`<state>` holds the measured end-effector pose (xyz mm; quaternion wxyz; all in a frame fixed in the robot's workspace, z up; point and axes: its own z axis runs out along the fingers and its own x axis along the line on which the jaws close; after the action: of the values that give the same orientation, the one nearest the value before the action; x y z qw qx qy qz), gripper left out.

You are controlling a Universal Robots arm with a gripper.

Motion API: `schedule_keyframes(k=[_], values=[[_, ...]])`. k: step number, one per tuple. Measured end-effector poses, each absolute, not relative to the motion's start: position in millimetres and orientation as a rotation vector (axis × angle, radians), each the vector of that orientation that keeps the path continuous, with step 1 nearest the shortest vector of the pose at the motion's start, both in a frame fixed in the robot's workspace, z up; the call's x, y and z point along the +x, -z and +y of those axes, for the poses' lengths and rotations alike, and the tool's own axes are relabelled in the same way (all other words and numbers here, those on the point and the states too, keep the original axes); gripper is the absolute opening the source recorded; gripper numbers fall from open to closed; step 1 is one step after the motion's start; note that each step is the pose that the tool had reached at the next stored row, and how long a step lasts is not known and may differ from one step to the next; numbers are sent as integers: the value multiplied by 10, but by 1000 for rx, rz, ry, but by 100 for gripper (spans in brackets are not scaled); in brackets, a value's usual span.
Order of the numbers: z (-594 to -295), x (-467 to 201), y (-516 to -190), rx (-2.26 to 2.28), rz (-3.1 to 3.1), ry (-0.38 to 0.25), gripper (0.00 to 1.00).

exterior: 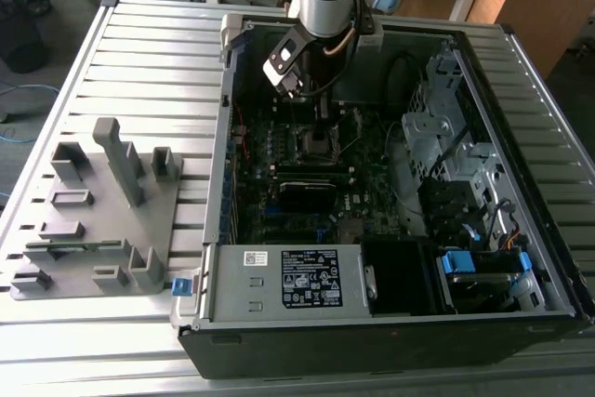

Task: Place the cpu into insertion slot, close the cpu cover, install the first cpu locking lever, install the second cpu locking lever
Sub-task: 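Place the cpu into insertion slot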

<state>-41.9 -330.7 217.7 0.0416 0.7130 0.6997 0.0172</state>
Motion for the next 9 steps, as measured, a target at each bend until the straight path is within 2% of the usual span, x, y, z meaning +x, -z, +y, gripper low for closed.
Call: schedule_keyframes(k=[1,4,9], values=[[-3307,-419,-2177,2182,2142,-53,29],[-3307,-419,-2178,2183,2142,-53,12],[-3307,-419,-2179,2182,2142,-52,10]])
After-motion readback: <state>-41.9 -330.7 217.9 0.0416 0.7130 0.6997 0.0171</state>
